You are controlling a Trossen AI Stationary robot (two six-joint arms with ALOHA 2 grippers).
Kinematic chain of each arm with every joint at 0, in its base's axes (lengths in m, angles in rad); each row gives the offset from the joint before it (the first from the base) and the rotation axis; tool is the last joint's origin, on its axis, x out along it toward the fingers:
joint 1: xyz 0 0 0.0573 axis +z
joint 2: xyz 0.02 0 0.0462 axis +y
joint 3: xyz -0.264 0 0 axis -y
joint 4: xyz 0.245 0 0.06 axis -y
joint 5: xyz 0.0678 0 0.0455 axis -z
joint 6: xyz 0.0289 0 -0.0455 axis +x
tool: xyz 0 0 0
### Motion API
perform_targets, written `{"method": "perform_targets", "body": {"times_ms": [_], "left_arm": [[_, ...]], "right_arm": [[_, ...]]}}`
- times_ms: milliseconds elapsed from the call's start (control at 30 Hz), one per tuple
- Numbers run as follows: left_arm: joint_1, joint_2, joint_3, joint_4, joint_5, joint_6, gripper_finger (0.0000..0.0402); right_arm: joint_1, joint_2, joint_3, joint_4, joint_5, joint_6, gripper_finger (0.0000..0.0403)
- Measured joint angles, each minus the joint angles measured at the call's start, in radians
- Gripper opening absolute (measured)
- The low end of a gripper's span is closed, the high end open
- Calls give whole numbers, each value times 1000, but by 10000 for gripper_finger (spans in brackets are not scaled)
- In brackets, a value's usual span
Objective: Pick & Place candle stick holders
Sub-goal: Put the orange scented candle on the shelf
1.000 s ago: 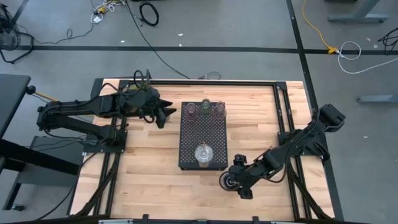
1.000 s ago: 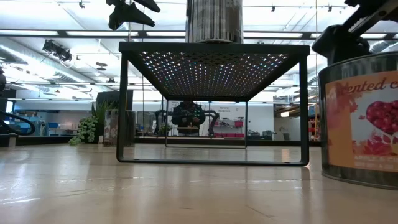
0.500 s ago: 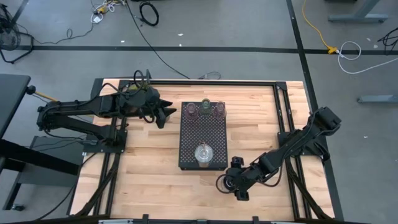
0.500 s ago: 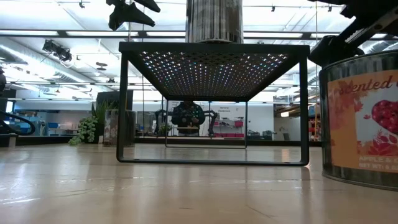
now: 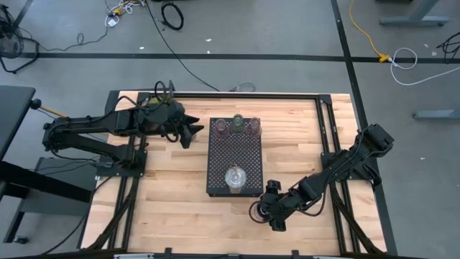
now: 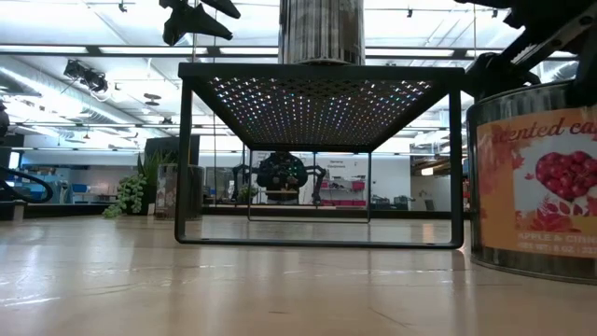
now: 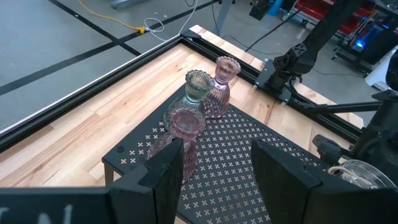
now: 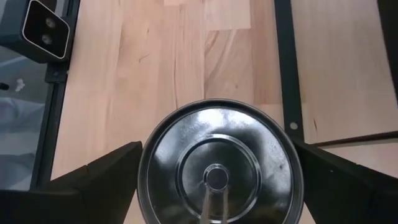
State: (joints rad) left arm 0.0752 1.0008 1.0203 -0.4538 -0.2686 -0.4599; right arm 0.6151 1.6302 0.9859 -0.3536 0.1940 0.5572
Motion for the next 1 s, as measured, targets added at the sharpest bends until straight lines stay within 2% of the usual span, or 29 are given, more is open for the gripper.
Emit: {"method": "perform_targets", "body": {"times_ms": [300, 600, 800, 1000], "left_arm": [[0, 0, 0, 0, 0, 0, 190], [0, 0, 0, 0, 0, 0, 190], [0, 0, 0, 0, 0, 0, 190], [0, 0, 0, 0, 0, 0, 190]], "right_arm": [[0, -2, 1, -8, 6, 33, 336], [1, -14, 1, -20, -22, 63, 335], [7, -53, -2, -66, -80, 93, 335], [17, -117, -2, -110, -84, 93, 335]]}}
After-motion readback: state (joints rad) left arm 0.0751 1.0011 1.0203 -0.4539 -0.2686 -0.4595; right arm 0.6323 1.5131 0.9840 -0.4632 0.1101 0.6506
